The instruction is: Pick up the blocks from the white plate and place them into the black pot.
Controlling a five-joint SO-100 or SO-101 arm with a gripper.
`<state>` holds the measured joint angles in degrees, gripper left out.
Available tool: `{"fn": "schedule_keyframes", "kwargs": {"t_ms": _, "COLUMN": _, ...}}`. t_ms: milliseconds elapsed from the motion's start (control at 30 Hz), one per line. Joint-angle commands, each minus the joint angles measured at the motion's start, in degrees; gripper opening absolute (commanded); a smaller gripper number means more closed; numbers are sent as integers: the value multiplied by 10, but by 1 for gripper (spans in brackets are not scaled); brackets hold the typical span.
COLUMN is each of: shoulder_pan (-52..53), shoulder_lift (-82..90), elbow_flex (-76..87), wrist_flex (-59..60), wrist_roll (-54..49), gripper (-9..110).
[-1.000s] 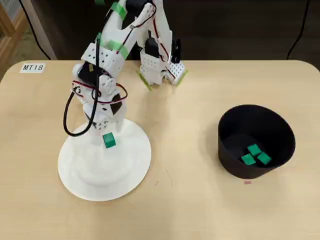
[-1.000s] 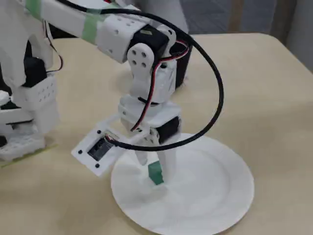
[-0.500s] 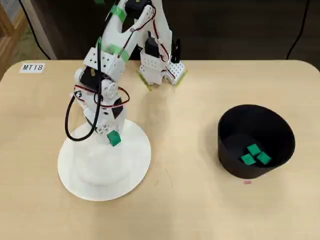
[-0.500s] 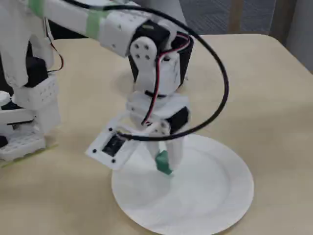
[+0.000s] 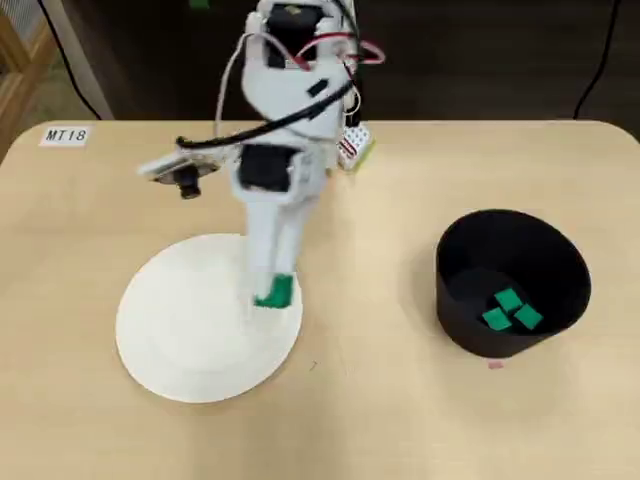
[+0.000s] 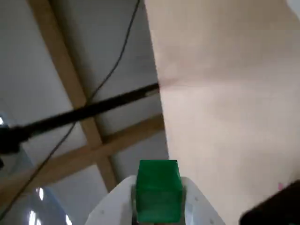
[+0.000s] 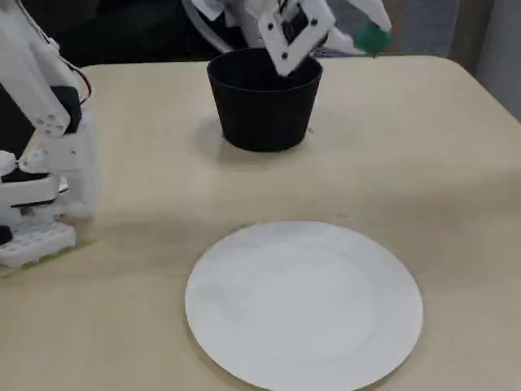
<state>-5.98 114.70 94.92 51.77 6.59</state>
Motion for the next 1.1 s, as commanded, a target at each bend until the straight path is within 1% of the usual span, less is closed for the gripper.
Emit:
{"fn": "schedule_keyframes", "kwargs": {"t_ms": 0, "shoulder_pan": -107, "shoulder_lift": 41, "elbow_flex": -14, "wrist_flex": 11, "wrist_roll": -16, "gripper": -2}}
{"fn": "schedule_keyframes", "kwargs": {"t_ms": 100, "shoulder_pan": -190, "shoulder_lift": 61, "elbow_flex": 31, "wrist_flex": -13, "wrist_roll": -28, "gripper": -2}}
{"fn": "schedule_keyframes", "kwargs": {"t_ms": 200, "shoulder_pan": -253, "shoulder_lift": 95, "elbow_flex": 127, "wrist_flex": -91, "wrist_roll": -30, "gripper": -2}}
{"fn": "schedule_keyframes", "kwargs": {"t_ms": 267, "shoulder_pan": -285, "shoulder_lift": 117, "elbow_flex": 193, "wrist_flex": -148, "wrist_roll": -25, "gripper": -2}}
{"fn": "schedule_keyframes", "kwargs": {"t_ms": 367, "shoulder_pan": -317, "shoulder_lift": 118, "elbow_flex": 251, "wrist_flex": -188, "wrist_roll": -29, "gripper": -2}}
{"fn": "schedule_keyframes", "kwargs": {"t_ms": 467, "shoulder_pan": -327, "shoulder_lift": 115, "elbow_flex": 310, "wrist_flex": -251, "wrist_roll": -27, "gripper": -2}}
{"fn": "schedule_keyframes", "kwargs": {"t_ms": 600, "shoulder_pan": -319, "shoulder_lift": 89, "elbow_flex": 342, "wrist_flex": -297, "wrist_roll": -40, "gripper": -2}}
{"fn": "schedule_keyframes", "kwargs": {"t_ms": 867, "shoulder_pan": -306, "shoulder_lift": 44, "elbow_flex": 345, "wrist_flex": -330, "wrist_roll": -47, "gripper": -2}}
{"fn": "schedule_keyframes", "kwargs": {"t_ms": 900, "shoulder_pan": -304, "shoulder_lift": 42, "elbow_flex": 345, "wrist_flex": -328, "wrist_roll": -51, "gripper": 4}}
{"fn": "schedule_keyframes", "kwargs": {"t_ms": 967, "shoulder_pan": -302, "shoulder_lift": 41, "elbow_flex": 347, "wrist_flex": -325, "wrist_roll": -67, "gripper": 21}}
{"fn": "schedule_keyframes", "kwargs": {"t_ms": 1000, "shoulder_pan": -301, "shoulder_lift": 41, "elbow_flex": 347, "wrist_flex": -324, "wrist_roll": -71, "gripper": 25}}
{"fn": "schedule_keyframes", "kwargs": {"t_ms": 1067, "shoulder_pan": -295, "shoulder_lift": 41, "elbow_flex": 347, "wrist_flex": -323, "wrist_roll": -72, "gripper": 27}}
